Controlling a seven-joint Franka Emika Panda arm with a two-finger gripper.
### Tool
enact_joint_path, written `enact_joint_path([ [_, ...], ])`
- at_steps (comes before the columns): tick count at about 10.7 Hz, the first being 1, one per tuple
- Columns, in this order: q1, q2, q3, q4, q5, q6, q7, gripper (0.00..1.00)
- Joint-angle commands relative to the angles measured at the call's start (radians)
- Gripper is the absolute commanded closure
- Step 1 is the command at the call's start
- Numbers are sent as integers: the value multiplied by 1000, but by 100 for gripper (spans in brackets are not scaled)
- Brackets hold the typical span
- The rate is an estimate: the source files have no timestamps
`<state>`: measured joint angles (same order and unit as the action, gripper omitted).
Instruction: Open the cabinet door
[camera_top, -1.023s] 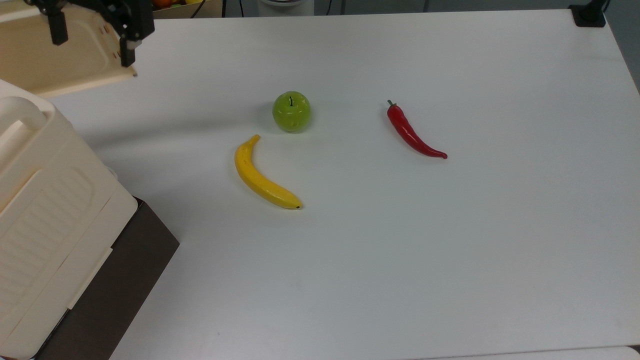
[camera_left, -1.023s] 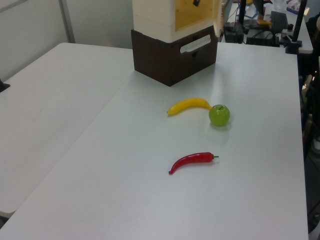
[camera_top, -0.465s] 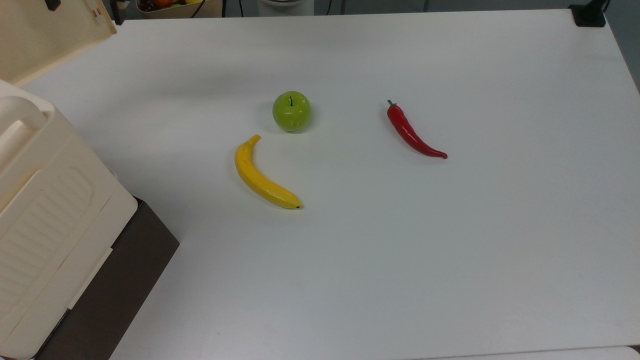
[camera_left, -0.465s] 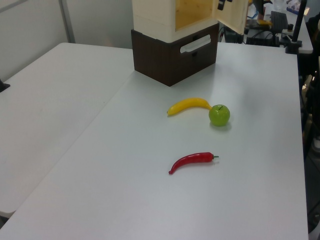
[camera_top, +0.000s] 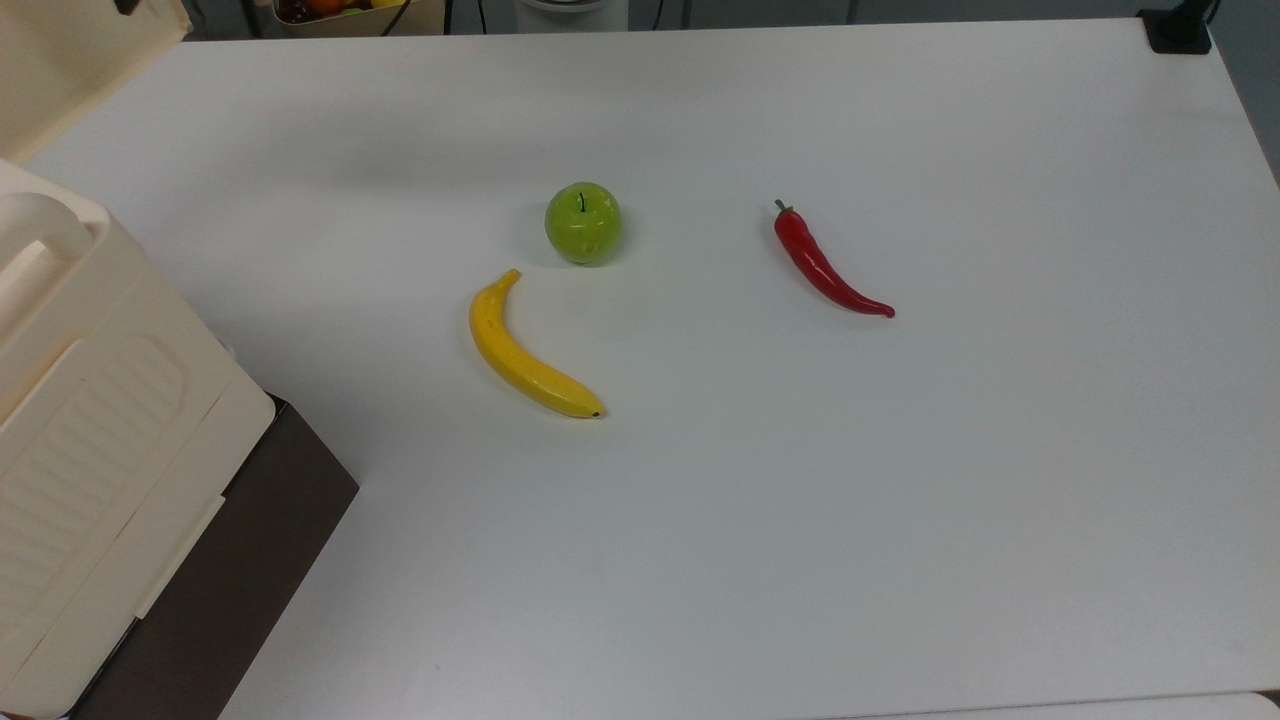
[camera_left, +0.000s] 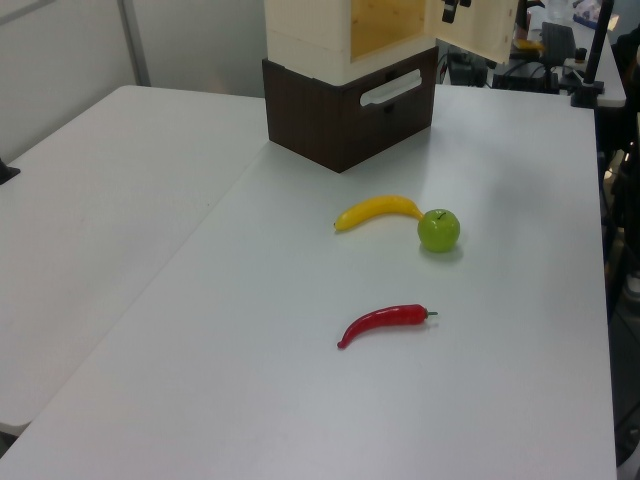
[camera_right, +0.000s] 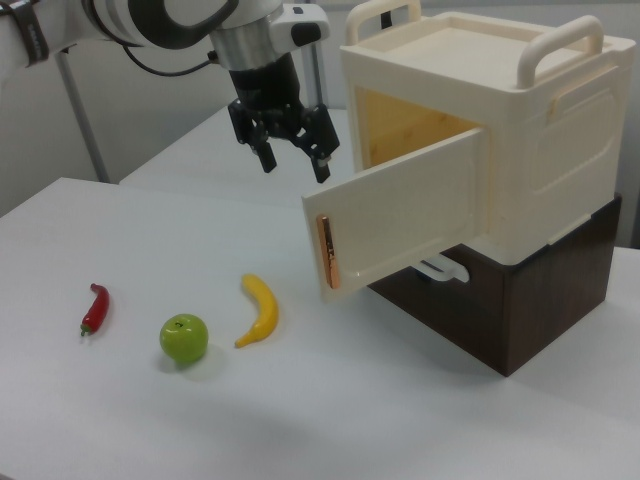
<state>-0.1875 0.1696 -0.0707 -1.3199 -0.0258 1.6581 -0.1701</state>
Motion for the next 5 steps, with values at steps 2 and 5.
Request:
enact_joint_path([
  [2, 55, -51, 51, -56, 66, -32, 87, 0],
  [5, 59, -68, 169, -136, 46, -26, 203, 0],
])
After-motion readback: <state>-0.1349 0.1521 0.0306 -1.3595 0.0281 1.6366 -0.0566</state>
